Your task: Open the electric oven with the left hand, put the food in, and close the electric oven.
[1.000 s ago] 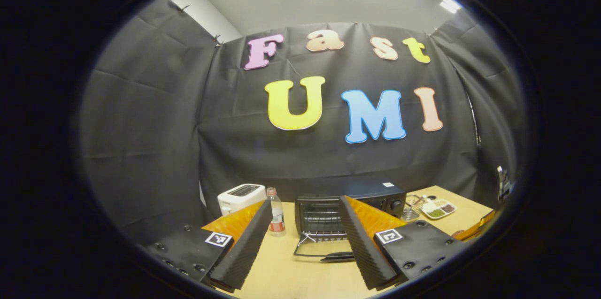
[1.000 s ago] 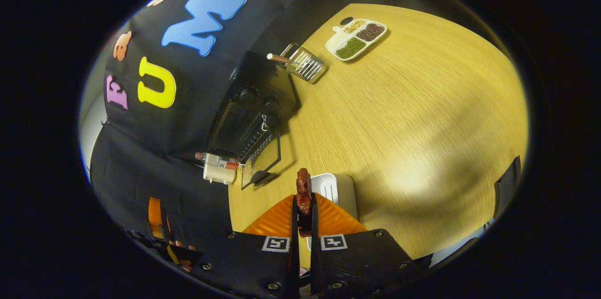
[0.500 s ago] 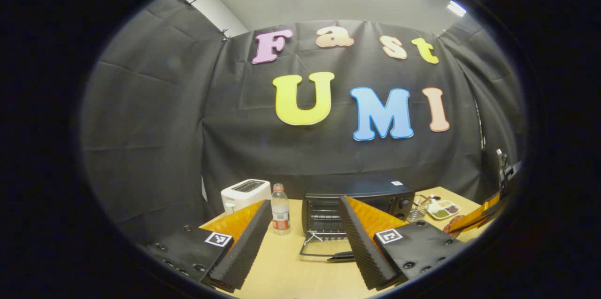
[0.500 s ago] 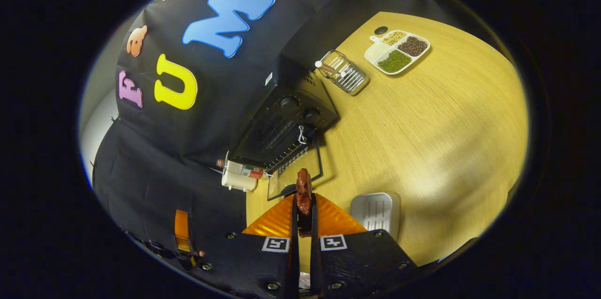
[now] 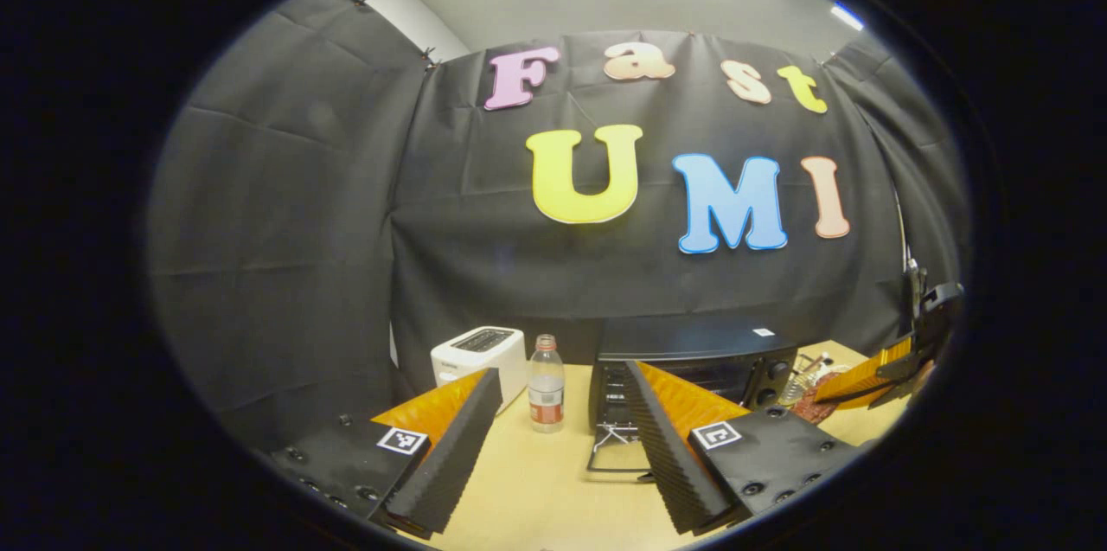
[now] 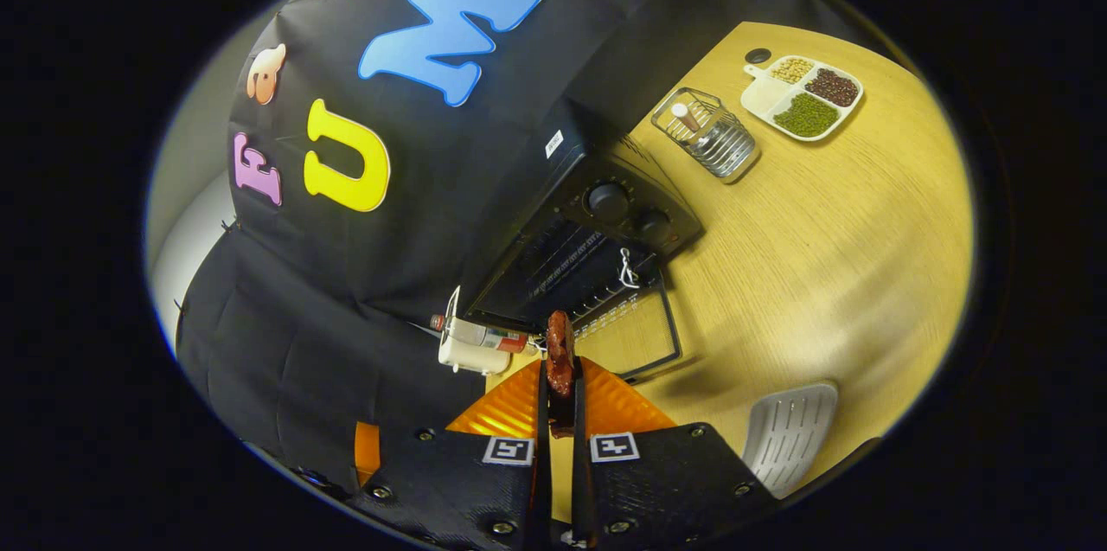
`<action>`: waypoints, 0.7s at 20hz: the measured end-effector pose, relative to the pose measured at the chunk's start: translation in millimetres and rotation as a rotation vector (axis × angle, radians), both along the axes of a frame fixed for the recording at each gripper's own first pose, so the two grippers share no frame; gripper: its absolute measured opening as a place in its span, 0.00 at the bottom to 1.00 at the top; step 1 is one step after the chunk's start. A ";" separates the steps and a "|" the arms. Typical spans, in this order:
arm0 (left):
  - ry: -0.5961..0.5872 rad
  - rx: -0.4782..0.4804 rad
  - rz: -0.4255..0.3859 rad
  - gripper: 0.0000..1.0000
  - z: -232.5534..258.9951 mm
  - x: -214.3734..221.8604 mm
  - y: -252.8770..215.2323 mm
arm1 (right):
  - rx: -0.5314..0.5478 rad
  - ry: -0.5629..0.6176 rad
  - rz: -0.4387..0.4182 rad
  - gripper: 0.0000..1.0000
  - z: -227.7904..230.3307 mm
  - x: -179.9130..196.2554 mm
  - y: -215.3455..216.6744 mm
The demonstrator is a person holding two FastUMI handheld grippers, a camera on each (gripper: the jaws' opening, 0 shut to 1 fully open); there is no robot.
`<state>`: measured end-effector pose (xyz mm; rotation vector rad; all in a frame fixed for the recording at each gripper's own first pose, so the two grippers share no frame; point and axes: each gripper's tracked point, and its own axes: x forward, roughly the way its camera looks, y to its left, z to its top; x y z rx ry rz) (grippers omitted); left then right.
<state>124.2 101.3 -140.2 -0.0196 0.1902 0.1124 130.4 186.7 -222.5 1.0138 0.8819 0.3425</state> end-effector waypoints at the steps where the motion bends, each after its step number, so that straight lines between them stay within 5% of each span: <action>1: 0.000 0.005 0.004 1.00 -0.4 1.1 4.7 | -0.001 0.000 -0.008 0.10 -2.2 4.9 4.9; 14: 0.036 0.034 0.008 1.00 -16.5 16.3 44.1 | -0.002 -0.138 -0.130 0.09 -13.1 80.0 58.2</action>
